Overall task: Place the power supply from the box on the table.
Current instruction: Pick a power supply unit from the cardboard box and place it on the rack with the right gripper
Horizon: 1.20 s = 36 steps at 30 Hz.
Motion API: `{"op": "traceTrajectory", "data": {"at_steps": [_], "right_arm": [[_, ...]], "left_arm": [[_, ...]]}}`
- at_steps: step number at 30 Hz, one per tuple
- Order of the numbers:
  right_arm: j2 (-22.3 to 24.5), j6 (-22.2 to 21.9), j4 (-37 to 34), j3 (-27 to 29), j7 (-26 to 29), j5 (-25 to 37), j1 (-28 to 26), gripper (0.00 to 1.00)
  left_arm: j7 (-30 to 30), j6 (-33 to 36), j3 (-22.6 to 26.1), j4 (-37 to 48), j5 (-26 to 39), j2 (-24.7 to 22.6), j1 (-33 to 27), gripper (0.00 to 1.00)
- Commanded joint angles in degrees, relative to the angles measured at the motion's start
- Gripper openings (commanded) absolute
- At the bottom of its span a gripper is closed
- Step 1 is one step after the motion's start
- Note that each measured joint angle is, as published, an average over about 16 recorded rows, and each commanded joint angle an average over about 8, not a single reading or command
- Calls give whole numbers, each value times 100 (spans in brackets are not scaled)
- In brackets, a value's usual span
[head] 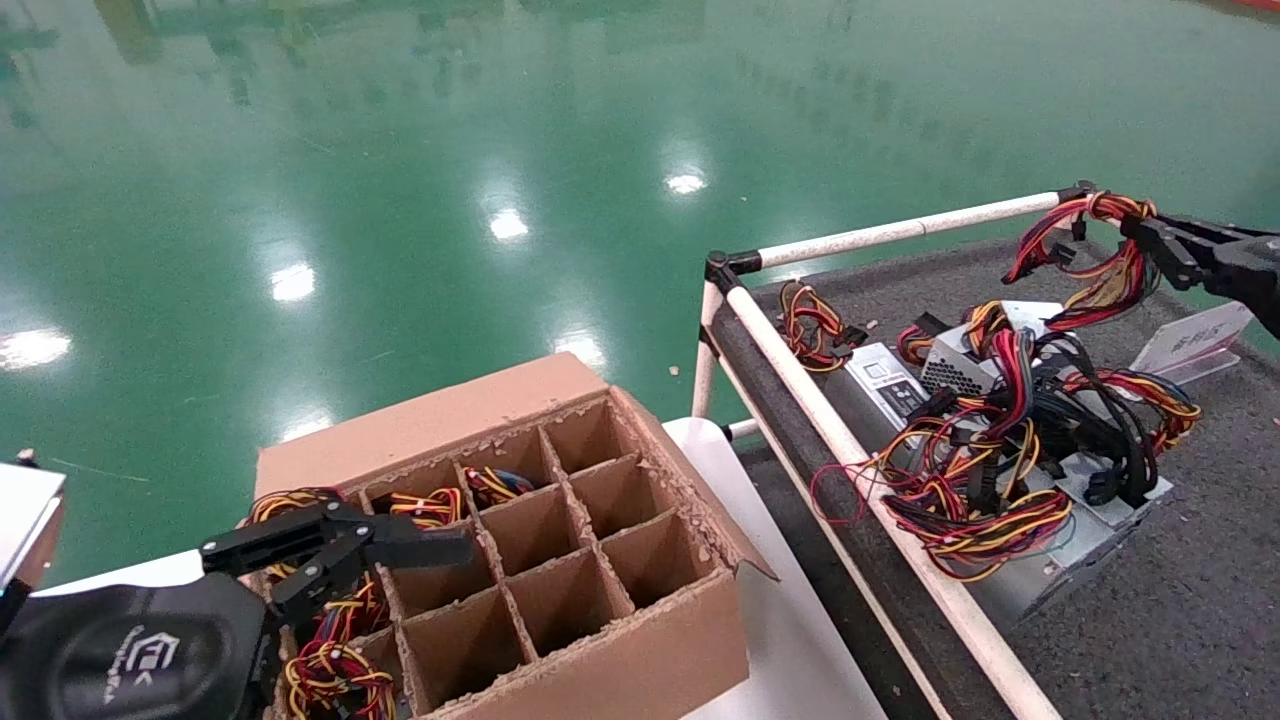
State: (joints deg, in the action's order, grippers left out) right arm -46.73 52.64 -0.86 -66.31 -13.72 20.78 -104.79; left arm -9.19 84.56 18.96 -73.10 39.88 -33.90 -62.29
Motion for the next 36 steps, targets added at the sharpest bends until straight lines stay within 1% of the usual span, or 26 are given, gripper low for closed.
{"op": "traceTrajectory", "data": {"at_steps": [1,4,5,6,27,31,36], "right_arm": [[17,-12,13,2,17,-2,31,48],[34,-17,32,-16,10,21,32,86],[38,-19,35,-20,8,25,33,95],[40,-21,38,-22,7,29,34,100],[34,-2,36,-16,16,30,7,100],[36,38,71,-27,74,44,-89,100],[36,102,171,-111,116,166,-343,100]], "left_arm": [[0,0,0,0,0,0,0,100],[0,-1,0,1,-1,0,0,100],[0,-1,0,1,-1,0,1,100],[0,-1,0,1,-1,0,1,100],[1,-1,1,2,-1,0,1,100],[1,-1,1,3,-1,0,0,100],[2,-1,2,4,-2,0,0,100]]}}
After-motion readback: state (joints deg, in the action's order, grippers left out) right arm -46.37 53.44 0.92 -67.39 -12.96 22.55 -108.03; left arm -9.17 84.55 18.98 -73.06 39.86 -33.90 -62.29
